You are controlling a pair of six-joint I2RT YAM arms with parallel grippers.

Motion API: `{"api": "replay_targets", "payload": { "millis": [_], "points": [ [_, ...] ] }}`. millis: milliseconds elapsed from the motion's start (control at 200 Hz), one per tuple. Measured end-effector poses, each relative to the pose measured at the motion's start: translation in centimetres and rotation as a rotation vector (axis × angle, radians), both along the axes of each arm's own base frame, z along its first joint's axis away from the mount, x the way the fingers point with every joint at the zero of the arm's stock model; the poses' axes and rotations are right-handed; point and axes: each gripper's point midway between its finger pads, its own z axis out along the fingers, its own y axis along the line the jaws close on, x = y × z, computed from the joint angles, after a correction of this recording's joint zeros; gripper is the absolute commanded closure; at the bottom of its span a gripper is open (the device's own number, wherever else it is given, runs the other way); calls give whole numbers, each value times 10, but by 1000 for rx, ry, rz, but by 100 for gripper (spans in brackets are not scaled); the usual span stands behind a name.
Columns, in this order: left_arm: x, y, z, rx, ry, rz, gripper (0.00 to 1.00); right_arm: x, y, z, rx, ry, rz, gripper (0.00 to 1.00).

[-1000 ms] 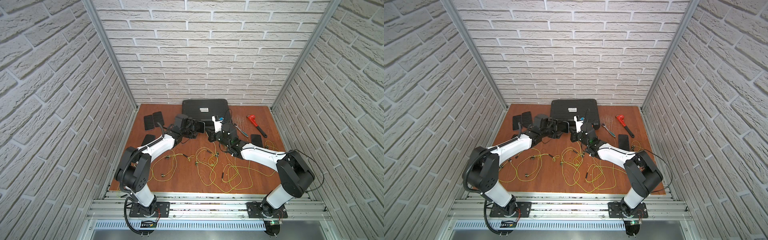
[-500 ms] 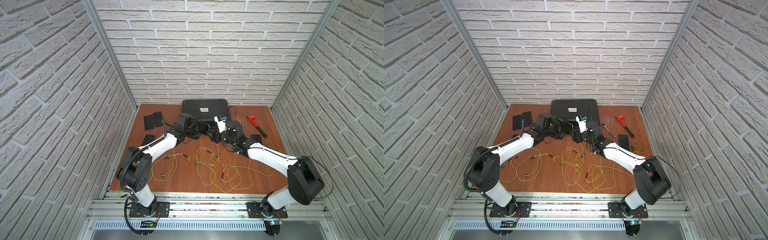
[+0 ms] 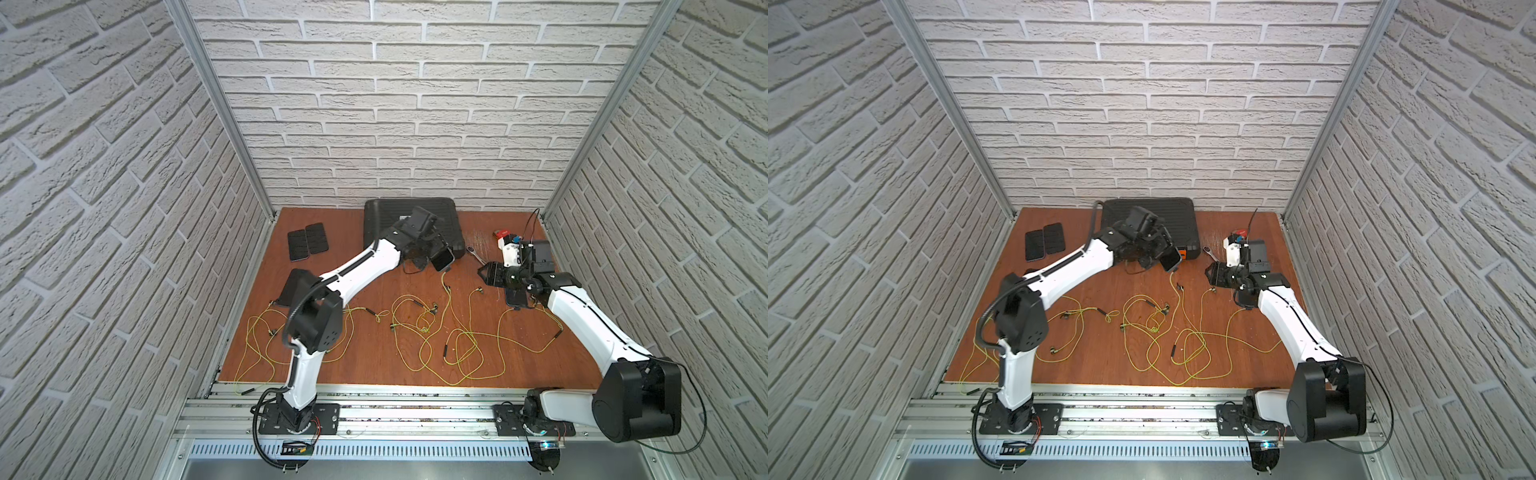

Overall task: Plug wired earphones into phones
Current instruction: Place the phone at the center of the board.

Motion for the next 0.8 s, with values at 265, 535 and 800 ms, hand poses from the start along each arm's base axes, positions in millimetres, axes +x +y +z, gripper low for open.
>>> {"api": "replay_targets", "payload": {
  "millis": [265,535,800],
  "points": [
    [-24,-72,-87,205,30,-305,100,-19,-6,-14,-6,43,-17,42],
    [-49,-55,-136,336,134,-402,94,-21,-11,-14,-13,39,-30,43],
    [-48,-59,-143,326,133,-426,46,-20,-12,-15,-12,40,-31,43]
  ]
}}
